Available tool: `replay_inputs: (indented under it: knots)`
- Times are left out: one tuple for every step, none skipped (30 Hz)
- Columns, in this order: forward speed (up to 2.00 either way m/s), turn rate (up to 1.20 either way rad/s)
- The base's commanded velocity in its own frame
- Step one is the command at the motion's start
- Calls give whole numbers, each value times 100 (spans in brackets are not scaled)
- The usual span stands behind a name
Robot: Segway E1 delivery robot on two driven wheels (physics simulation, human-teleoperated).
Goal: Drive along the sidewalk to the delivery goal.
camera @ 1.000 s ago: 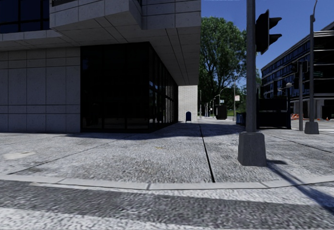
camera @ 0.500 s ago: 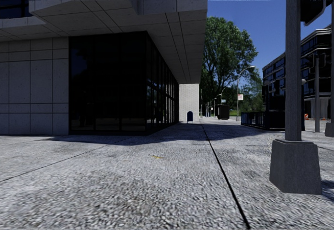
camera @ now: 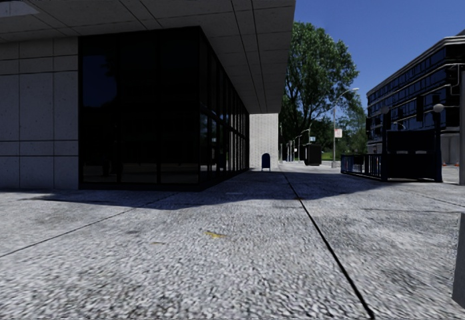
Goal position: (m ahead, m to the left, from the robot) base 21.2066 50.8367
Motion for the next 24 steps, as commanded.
replay_inputs:
  knots:
    - [127,0]
    - [127,0]
    - [127,0]
    - [127,0]
    - [127,0]
    - [127,0]
    - [127,0]
    - [127,0]
    - [127,0]
    - [127,0]
    - [127,0]
    - [128,0]
    - [129,0]
    - [129,0]
    - [131,0]
    - [132,0]
    - [133,0]
    - [134,0]
    - [134,0]
    - [134,0]
    - [134,0]
    - [134,0]
    - [134,0]
    - [134,0]
